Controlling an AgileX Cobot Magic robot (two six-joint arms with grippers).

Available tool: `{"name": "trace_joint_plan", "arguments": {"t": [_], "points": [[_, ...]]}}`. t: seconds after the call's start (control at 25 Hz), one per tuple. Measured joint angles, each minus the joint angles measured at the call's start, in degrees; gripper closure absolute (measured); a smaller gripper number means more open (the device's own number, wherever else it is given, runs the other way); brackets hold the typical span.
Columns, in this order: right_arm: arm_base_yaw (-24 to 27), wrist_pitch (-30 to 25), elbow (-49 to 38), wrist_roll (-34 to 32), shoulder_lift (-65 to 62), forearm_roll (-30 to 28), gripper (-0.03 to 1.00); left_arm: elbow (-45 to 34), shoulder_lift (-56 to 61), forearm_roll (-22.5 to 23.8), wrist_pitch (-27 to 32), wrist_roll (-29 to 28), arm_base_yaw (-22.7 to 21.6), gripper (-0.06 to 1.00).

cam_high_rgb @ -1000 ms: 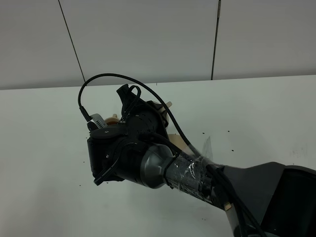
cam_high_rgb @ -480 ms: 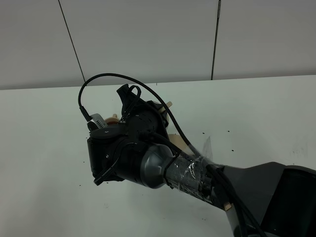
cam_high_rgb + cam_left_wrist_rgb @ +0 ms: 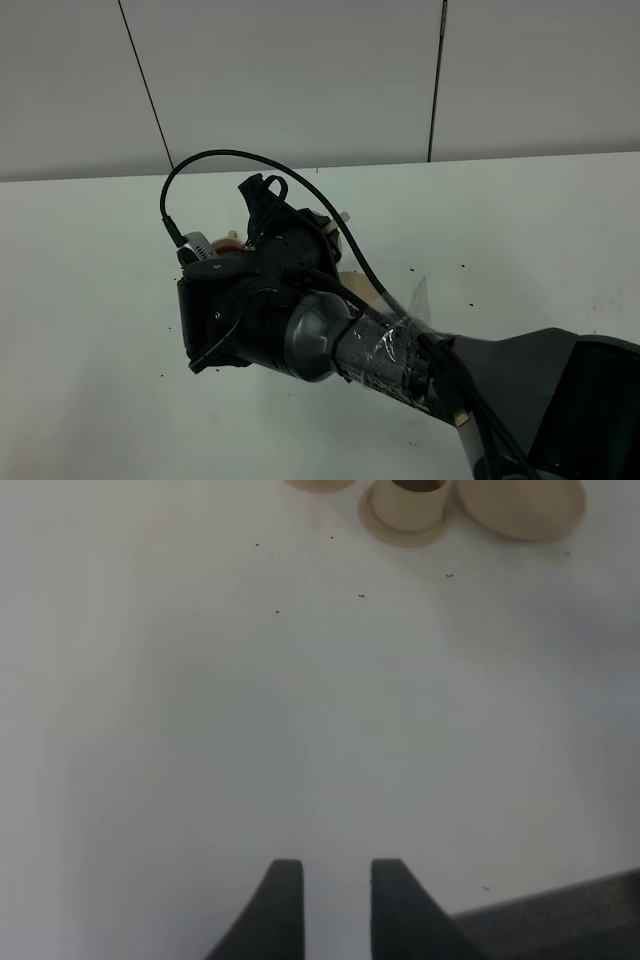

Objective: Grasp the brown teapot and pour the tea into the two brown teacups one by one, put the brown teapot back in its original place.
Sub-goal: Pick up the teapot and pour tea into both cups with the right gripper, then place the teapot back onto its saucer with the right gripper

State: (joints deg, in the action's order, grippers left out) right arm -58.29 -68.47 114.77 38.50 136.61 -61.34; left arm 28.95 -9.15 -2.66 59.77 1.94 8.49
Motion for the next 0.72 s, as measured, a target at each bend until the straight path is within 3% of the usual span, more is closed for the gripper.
{"name": "trace_joint_plan", "arguments": {"t": [0.36, 0.72], "points": [[0.5, 1.1, 0.0, 0.0, -2.7, 3.6, 0.87, 0.0, 0.0, 0.0, 0.0, 0.0, 0.0, 0.71], [3.9, 3.5, 0.0, 1.1, -5.5, 12.1, 0.87, 0.0, 0.0, 0.0, 0.0, 0.0, 0.0, 0.71]]}}
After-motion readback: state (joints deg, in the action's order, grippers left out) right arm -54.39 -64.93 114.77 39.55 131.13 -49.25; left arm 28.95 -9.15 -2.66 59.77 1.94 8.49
